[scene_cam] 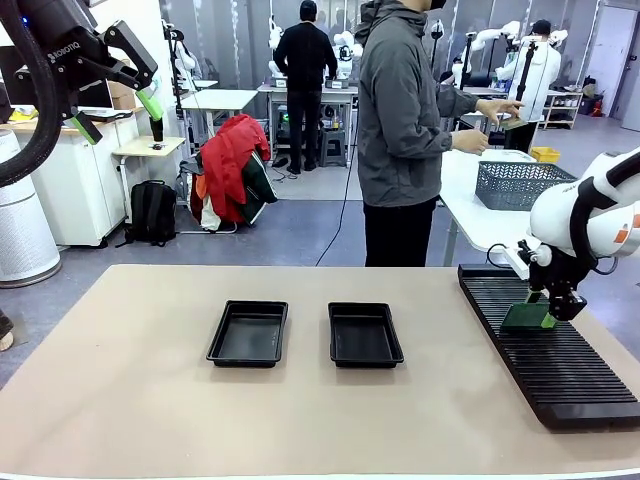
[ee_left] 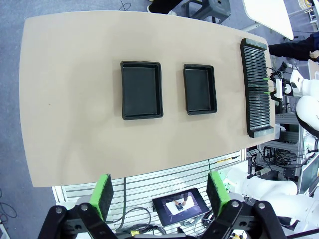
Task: Inspect and transfer BCBs to ESD trays.
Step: Pick up the Blank PCB from the PCB Rack and place it in the left ESD tray.
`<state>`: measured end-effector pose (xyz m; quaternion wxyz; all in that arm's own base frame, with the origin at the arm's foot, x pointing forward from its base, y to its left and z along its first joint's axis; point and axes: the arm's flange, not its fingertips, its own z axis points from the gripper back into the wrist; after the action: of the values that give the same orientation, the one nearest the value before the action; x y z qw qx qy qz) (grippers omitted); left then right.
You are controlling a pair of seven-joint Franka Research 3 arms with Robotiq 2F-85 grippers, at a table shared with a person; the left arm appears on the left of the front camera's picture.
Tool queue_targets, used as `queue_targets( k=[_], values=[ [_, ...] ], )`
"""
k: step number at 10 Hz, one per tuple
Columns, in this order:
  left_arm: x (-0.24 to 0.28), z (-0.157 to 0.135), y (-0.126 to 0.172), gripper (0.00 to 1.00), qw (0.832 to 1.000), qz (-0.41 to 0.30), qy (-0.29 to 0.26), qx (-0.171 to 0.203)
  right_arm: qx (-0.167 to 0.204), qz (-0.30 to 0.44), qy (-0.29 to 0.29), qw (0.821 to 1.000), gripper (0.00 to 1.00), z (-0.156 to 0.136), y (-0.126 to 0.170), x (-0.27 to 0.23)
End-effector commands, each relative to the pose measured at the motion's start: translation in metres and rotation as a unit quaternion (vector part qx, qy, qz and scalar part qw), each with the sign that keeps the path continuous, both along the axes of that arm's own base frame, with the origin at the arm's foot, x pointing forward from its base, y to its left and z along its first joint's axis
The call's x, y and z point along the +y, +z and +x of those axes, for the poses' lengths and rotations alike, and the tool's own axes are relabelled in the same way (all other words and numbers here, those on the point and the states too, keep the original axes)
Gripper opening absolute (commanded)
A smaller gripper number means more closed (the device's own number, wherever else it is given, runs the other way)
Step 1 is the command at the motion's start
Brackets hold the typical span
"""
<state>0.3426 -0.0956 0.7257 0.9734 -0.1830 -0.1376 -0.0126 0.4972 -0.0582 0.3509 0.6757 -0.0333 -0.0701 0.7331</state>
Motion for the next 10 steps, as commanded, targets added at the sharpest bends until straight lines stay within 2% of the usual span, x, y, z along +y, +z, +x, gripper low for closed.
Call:
queue_targets(
  k=[1,2,3,4,5,6,7,8,9,10],
  values=[
    [0.0006,-0.0002,-0.0015,1.0,1.0,-0.001,0.001,0.002,-0.019,0.007,0.004,1.0,0.59,-0.0082,-0.0025,-0.0012],
    [0.0006,-0.0002,-0.0015,1.0,1.0,-0.001,0.001,0.002,-0.022,0.005,0.005,1.0,0.49,-0.0088,-0.0015,-0.0001],
    [0.0006,-0.0002,-0.0015,1.0,1.0,-0.001,0.001,0.002,-0.022,0.005,0.007,1.0,0.5,-0.009,-0.0008,0.001],
    [0.0006,-0.0002,-0.0015,1.0,1.0,-0.001,0.001,0.002,-0.02,0.008,0.01,1.0,0.41,-0.0082,-0.0007,0.0018],
    [0.0006,-0.0002,-0.0015,1.0,1.0,-0.001,0.001,0.002,-0.02,0.003,0.007,1.0,0.42,-0.0065,-0.0015,0.0025],
    [0.0006,-0.0002,-0.0015,1.0,1.0,-0.001,0.001,0.002,-0.021,0.004,0.01,1.0,0.33,-0.0066,-0.0018,0.0027],
    [0.0006,-0.0002,-0.0015,1.0,1.0,-0.001,0.001,0.002,-0.021,0.005,0.01,1.0,0.34,-0.007,-0.0015,0.0024],
    [0.0006,-0.0002,-0.0015,1.0,1.0,-0.001,0.001,0.002,-0.02,0.006,0.008,1.0,0.24,-0.007,-0.002,0.0015],
    [0.0006,-0.0002,-0.0015,1.0,1.0,-0.001,0.001,0.002,-0.019,0.006,0.007,1.0,0.25,-0.007,-0.0021,0.0014],
    [0.0006,-0.0002,-0.0015,1.0,1.0,-0.001,0.001,0.002,-0.017,0.007,0.007,1.0,0.16,-0.0069,-0.0023,0.0015]
  ],
)
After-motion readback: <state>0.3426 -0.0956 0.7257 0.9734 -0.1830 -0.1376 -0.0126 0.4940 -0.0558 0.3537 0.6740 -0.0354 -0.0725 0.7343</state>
